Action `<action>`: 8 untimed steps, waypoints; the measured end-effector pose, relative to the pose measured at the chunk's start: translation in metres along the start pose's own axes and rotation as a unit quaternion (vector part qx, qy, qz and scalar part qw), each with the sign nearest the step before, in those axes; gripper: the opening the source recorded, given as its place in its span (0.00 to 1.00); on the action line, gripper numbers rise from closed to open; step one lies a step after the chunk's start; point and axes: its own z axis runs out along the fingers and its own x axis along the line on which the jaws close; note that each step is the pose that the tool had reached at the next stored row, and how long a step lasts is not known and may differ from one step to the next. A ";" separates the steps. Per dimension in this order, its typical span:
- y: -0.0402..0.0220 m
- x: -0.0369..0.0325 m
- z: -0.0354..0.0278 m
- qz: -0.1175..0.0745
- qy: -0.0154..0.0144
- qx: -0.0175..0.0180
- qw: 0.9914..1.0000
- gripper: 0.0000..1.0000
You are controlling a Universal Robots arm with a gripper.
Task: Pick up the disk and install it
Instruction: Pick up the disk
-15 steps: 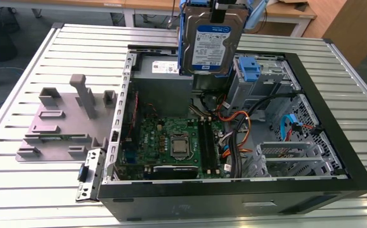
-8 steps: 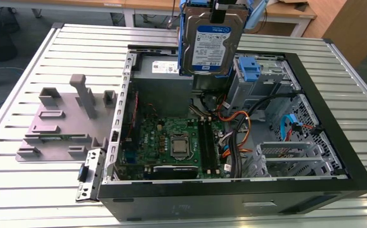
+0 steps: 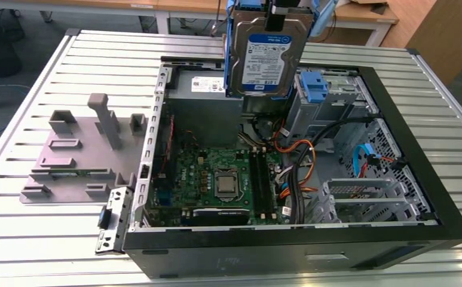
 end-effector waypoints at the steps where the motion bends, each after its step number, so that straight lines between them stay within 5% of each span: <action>1: 0.0000 0.0016 0.0000 0.000 0.000 0.000 1.000 0.35; 8: -0.0001 0.0163 -0.0004 0.000 0.000 0.000 1.000 0.35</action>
